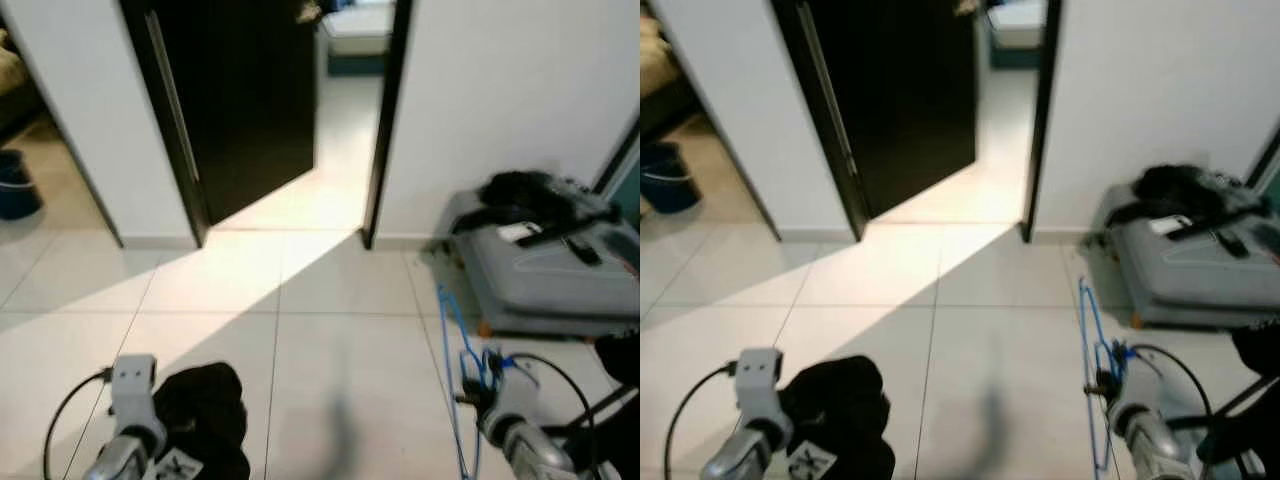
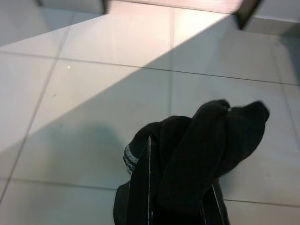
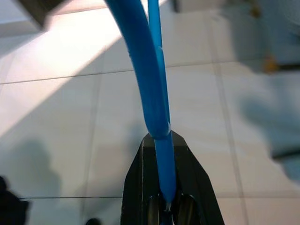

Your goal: Hang hanger

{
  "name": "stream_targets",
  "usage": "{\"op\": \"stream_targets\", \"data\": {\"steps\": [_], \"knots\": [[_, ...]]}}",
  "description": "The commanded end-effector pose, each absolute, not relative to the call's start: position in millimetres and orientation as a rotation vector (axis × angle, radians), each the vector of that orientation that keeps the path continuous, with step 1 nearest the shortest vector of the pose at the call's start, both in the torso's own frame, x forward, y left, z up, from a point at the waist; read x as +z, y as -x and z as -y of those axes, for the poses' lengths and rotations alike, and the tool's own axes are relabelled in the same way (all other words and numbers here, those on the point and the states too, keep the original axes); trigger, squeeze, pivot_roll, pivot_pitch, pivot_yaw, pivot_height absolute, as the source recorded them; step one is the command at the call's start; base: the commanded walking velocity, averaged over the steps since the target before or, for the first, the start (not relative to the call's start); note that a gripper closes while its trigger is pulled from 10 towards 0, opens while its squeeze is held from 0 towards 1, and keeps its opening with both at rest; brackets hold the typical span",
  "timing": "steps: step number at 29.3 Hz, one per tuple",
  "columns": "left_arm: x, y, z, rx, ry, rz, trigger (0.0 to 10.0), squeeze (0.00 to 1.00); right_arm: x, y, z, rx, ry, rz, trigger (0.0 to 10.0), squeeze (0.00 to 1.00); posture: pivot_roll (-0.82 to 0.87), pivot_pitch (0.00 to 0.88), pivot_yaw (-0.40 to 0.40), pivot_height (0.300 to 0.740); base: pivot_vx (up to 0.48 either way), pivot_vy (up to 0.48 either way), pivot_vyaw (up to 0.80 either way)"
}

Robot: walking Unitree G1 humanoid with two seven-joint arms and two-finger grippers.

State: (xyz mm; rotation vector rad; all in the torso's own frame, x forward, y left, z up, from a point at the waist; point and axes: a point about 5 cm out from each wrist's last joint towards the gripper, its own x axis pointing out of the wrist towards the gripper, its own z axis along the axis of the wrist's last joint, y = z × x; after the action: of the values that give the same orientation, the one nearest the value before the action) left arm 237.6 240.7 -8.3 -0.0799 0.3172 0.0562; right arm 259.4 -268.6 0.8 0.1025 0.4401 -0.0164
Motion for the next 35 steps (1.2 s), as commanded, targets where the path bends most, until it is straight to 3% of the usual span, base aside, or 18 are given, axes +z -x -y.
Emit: {"op": "stream_targets", "data": {"steps": [1, 35], "knots": [[-4.7, -238.4, -242.9, 0.061, 0.086, -0.294, 10.0, 0.0, -5.5, -251.8, 269.1, -0.022, -0.11, -0.463, 10.0, 0.0, 0.06, 0.09, 0.006, 0.74, 0.0, 0.0, 0.74], [-3.2, -237.2, -244.9, 0.048, 0.088, -0.303, 10.0, 0.0, -2.0, -251.4, 266.0, 0.005, -0.113, -0.436, 10.0, 0.0, 0.03, 0.114, 0.006, 0.74, 0.0, 0.0, 0.74]]}}
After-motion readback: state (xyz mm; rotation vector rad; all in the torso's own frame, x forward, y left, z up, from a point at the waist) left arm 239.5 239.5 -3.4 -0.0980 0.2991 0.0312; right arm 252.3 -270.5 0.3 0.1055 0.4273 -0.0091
